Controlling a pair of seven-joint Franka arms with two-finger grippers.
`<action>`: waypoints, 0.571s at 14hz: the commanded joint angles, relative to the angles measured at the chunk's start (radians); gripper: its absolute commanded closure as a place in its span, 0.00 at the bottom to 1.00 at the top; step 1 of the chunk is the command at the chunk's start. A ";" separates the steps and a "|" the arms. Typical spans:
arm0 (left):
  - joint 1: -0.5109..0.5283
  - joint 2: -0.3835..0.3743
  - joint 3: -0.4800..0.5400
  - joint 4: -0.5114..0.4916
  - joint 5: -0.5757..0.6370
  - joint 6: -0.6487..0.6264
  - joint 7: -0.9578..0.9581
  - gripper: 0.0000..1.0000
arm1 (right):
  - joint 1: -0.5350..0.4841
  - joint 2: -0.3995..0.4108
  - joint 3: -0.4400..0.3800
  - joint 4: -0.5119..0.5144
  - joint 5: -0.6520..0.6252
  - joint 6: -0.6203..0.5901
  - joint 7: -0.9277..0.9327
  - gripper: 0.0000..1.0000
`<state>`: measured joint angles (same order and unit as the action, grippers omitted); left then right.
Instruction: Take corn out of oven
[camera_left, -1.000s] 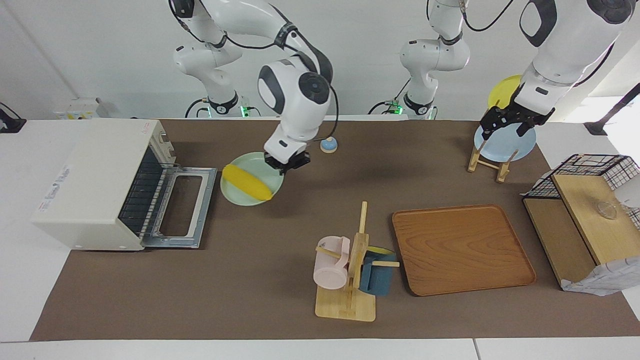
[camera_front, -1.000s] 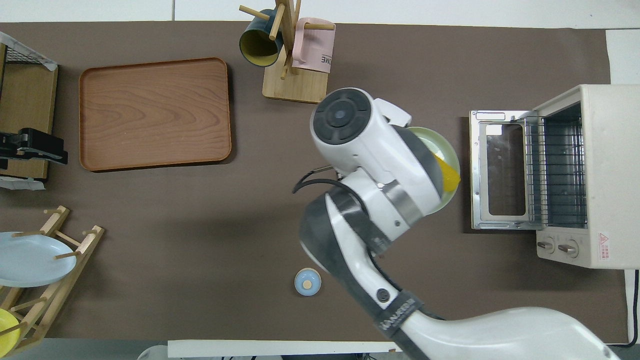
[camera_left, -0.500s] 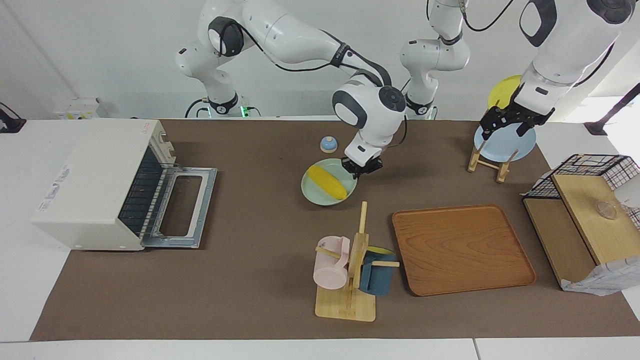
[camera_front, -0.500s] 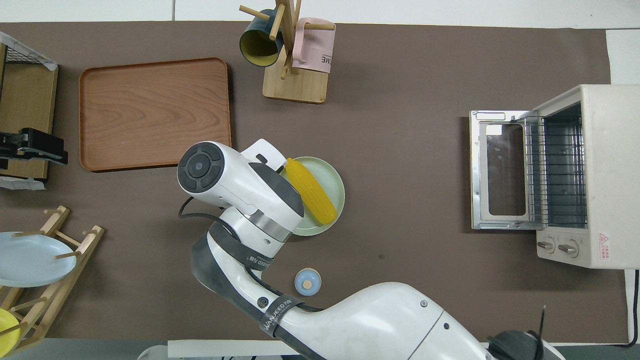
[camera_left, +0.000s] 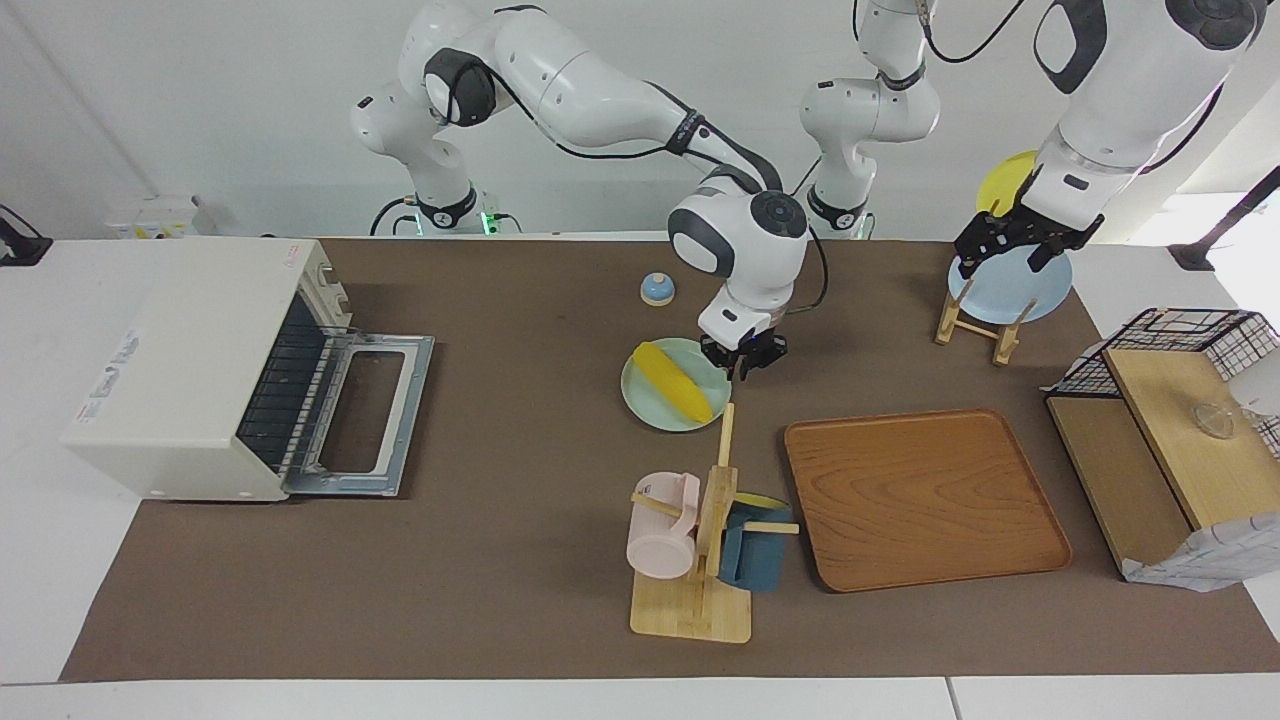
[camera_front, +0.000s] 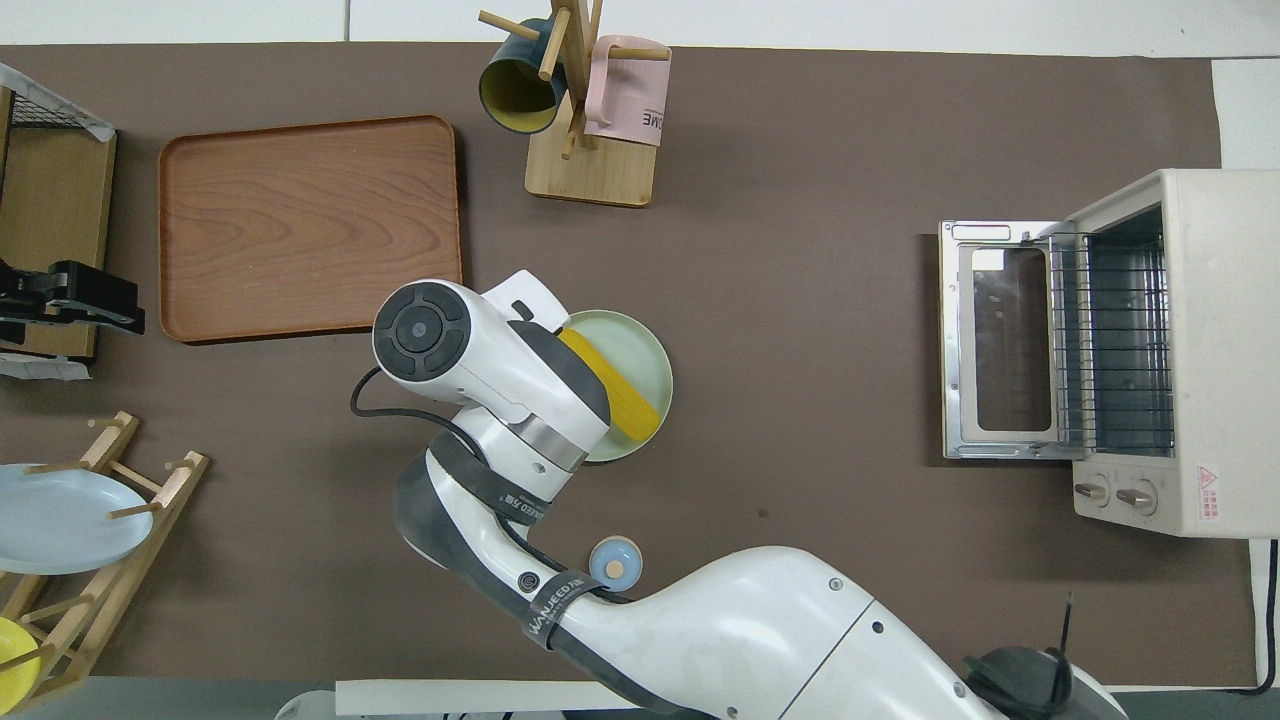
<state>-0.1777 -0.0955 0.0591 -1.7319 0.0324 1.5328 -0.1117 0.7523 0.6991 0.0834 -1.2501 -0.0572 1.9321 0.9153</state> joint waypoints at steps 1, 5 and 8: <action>-0.040 -0.129 -0.015 -0.260 -0.006 0.184 -0.131 0.00 | -0.124 -0.093 0.012 0.011 0.014 -0.097 -0.109 0.42; -0.326 -0.040 -0.013 -0.454 -0.006 0.528 -0.625 0.00 | -0.303 -0.282 0.009 -0.352 -0.076 -0.053 -0.390 0.77; -0.520 0.184 -0.013 -0.414 -0.006 0.786 -1.158 0.00 | -0.410 -0.346 0.012 -0.578 -0.216 0.094 -0.504 1.00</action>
<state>-0.5711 -0.0834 0.0303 -2.1946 0.0196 2.1552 -0.8761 0.4006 0.4366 0.0789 -1.6225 -0.2222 1.9060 0.4706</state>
